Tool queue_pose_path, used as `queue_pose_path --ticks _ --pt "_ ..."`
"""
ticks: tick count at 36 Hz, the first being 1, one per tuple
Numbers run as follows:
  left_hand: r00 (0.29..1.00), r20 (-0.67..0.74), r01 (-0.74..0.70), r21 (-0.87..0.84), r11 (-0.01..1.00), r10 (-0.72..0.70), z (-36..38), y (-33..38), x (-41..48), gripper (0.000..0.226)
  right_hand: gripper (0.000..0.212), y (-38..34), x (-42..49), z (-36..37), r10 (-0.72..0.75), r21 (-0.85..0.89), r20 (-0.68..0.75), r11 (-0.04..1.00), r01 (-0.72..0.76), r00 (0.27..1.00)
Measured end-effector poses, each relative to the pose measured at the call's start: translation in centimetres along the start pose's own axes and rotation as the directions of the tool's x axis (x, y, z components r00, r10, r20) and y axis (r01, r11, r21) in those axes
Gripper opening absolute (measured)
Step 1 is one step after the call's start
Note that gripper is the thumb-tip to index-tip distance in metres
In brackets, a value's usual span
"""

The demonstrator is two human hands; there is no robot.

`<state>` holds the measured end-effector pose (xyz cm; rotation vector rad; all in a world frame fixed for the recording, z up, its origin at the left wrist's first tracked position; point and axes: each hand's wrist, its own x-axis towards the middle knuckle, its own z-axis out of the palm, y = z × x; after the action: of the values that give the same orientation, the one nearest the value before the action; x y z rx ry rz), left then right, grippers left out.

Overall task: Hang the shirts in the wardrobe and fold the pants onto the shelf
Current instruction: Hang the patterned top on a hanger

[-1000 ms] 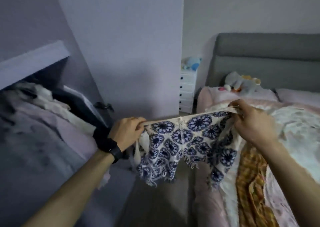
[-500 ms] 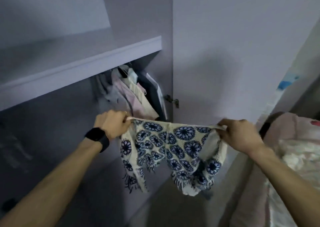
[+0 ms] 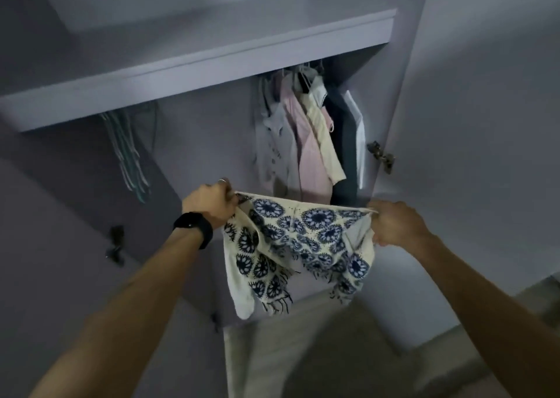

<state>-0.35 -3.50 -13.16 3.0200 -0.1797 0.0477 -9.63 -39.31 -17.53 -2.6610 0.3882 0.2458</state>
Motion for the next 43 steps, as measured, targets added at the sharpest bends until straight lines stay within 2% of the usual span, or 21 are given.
queue_pose_path --ticks 1,3,6,8,10,12,13,15,17,19,22,24,27,28,31,32,34,36,38,43 --pt "0.999 -0.026 0.031 0.004 0.999 -0.031 -0.2 -0.9 -0.4 0.021 0.037 -0.3 0.6 0.1 -0.013 0.020 -0.008 1.000 0.013 1.000" --pt "0.995 -0.041 0.093 0.015 0.996 -0.092 -0.7 -2.4 -0.8 0.021 0.046 -0.9 1.5 0.1 -0.016 0.033 0.073 0.999 0.014 0.997" --pt "0.980 0.107 0.176 -0.060 0.982 -0.169 -1.4 -4.1 -1.8 0.025 0.039 -2.2 2.0 0.4 0.020 0.118 0.266 0.992 -0.053 0.964" --pt "0.969 0.185 0.205 -0.223 0.953 -0.165 -1.5 -4.4 -2.1 0.024 0.031 -3.3 2.4 0.4 -0.018 0.222 0.299 0.974 -0.051 0.954" --pt "0.964 0.196 0.248 -0.438 0.864 -0.177 -1.6 -4.4 -2.5 0.025 0.026 -4.8 2.7 0.0 -0.053 0.383 0.309 0.921 -0.073 0.950" --pt "0.948 0.255 0.313 -0.636 0.705 -0.192 -1.9 -4.2 -2.8 0.025 0.021 -6.0 2.9 -0.8 -0.101 0.495 0.341 0.864 -0.088 0.935" --pt "0.939 0.284 0.341 -0.690 0.638 -0.195 -2.2 -4.2 -3.0 0.022 0.021 -6.6 3.2 -1.0 -0.136 0.522 0.367 0.849 -0.083 0.920" --pt "0.931 0.313 0.362 -0.741 0.565 -0.187 -2.9 -4.2 -3.2 0.018 0.024 -7.4 3.3 -1.3 -0.192 0.547 0.425 0.833 -0.082 0.884" --pt "0.939 0.298 0.342 -0.776 0.529 -0.171 -3.6 -4.6 -3.2 0.019 0.046 -7.8 3.5 -1.2 -0.211 0.581 0.500 0.801 -0.144 0.840" --pt "0.951 0.253 0.308 -0.797 0.520 -0.175 -4.2 -4.9 -2.9 0.020 0.049 -7.9 3.6 -0.7 -0.211 0.575 0.558 0.796 -0.191 0.802" --pt "0.961 0.173 0.263 -0.813 0.520 -0.216 -5.0 -5.5 -2.4 0.020 0.034 -7.9 4.2 0.5 -0.187 0.475 0.547 0.872 -0.118 0.816" --pt "0.960 0.138 0.245 -0.832 0.497 -0.243 -5.4 -6.1 -2.2 0.019 0.022 -8.1 4.1 1.1 -0.181 0.344 0.554 0.939 -0.026 0.813" --pt "0.960 0.079 0.208 -0.847 0.490 -0.270 -5.7 -7.0 -2.3 0.019 0.020 -9.1 3.4 2.2 -0.204 0.121 0.574 0.979 0.165 0.793" --pt "0.960 0.063 0.197 -0.844 0.499 -0.273 -5.7 -7.3 -2.3 0.020 0.019 -9.5 3.2 2.7 -0.231 0.041 0.550 0.967 0.251 0.802" --pt "0.962 0.025 0.175 -0.825 0.538 -0.273 -5.4 -7.9 -2.4 0.020 0.036 -10.5 2.8 4.2 -0.359 -0.172 0.430 0.868 0.466 0.828" --pt "0.960 0.016 0.174 -0.818 0.549 -0.281 -5.3 -8.1 -2.4 0.020 0.035 -10.8 2.7 4.7 -0.415 -0.163 0.396 0.846 0.508 0.819" --pt "0.954 0.010 0.183 -0.813 0.553 -0.301 -5.1 -8.5 -2.6 0.019 0.026 -11.5 2.3 5.6 -0.508 -0.021 0.339 0.838 0.546 0.792" --pt "0.947 0.012 0.196 -0.813 0.549 -0.321 -4.9 -8.9 -2.6 0.018 0.019 -12.2 1.8 6.2 -0.533 0.131 0.290 0.845 0.518 0.795" --pt "0.940 0.001 0.201 -0.811 0.550 -0.342 -4.7 -9.4 -2.7 0.017 0.015 -12.6 1.5 6.5 -0.496 0.199 0.321 0.868 0.455 0.807" --pt "0.924 -0.008 0.234 -0.779 0.581 -0.383 -3.8 -10.8 -2.7 0.014 0.023 -12.7 1.4 5.9 -0.462 0.342 0.475 0.881 0.326 0.749"
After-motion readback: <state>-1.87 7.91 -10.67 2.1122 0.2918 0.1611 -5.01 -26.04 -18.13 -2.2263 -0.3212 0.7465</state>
